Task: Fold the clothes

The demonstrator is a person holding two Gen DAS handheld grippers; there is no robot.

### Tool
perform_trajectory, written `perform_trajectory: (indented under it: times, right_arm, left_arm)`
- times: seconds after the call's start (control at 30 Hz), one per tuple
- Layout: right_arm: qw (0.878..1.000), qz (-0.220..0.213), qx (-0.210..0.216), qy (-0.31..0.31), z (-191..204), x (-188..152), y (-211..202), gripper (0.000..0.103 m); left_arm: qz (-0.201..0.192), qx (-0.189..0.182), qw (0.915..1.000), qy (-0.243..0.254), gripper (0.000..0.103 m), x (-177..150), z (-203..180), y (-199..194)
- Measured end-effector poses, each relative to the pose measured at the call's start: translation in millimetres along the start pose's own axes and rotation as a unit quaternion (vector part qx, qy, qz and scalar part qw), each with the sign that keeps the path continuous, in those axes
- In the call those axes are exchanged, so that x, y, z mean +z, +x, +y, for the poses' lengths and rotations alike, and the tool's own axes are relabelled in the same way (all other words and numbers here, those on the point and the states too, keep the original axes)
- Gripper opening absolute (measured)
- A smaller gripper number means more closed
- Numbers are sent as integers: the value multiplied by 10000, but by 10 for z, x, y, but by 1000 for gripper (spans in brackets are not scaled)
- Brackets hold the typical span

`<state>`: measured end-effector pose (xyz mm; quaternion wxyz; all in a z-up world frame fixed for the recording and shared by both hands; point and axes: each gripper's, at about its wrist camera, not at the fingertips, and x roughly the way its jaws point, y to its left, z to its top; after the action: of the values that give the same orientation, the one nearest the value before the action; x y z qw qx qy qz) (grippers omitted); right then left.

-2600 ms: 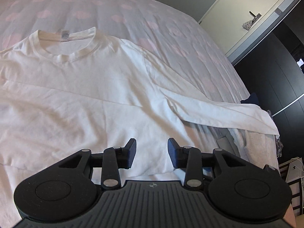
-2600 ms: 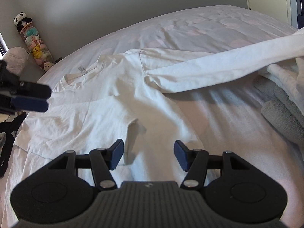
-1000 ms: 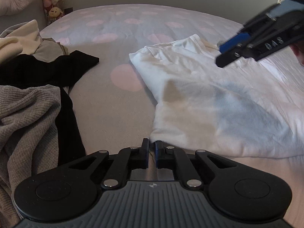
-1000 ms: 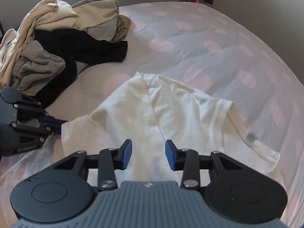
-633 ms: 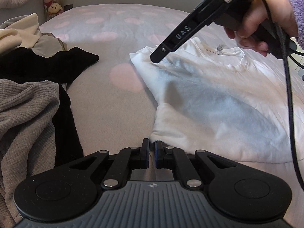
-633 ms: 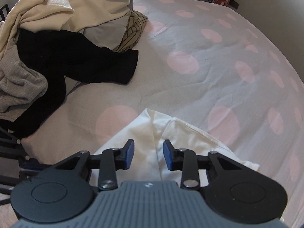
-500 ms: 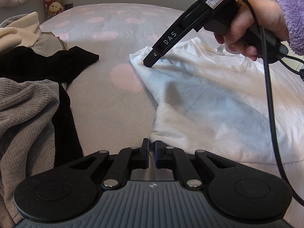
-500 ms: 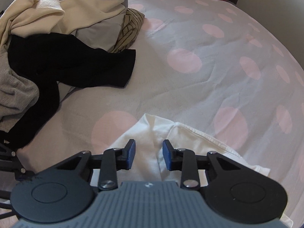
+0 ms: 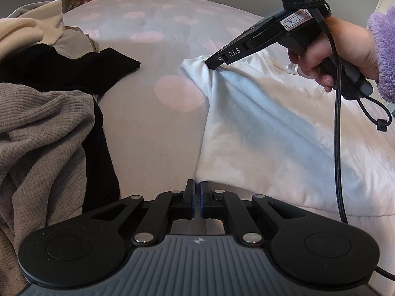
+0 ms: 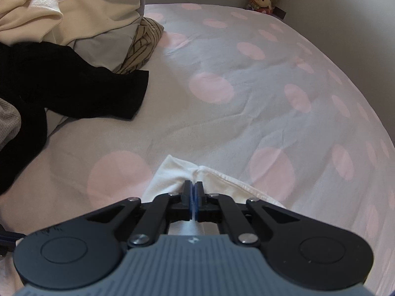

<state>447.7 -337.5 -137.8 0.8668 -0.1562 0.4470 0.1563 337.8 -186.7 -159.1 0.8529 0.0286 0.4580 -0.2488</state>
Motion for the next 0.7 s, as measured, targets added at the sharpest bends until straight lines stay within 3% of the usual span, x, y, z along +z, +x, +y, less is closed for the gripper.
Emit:
perform_trajectory:
  times: [0.1, 0.2, 0.33, 0.4, 0.53, 0.7]
  right_arm:
    - [9998, -20, 101, 184, -36, -35, -59, 11]
    - [9993, -44, 124, 339, -86, -128, -239, 27]
    - [9977, 117, -183, 639, -323, -493, -647, 30]
    - [9942, 245, -360, 982, -495, -779, -873, 30]
    - [9812, 602, -825, 1636, -798, -1533, -1325, 31]
    - [9465, 912, -1219, 2846, -1112, -2584, -1806, 31]
  left_arm:
    - [-20, -106, 9999, -31, 2, 10, 25, -15]
    - [-184, -350, 9992, -110, 3, 27, 57, -98]
    - [-534, -806, 9951, -191, 10, 46, 80, -264]
    - [-655, -945, 9932, -194, 16, 44, 68, -314]
    - [-773, -787, 9932, -378, 21, 71, 50, -344]
    - [-762, -406, 9948, -532, 21, 60, 56, -300]
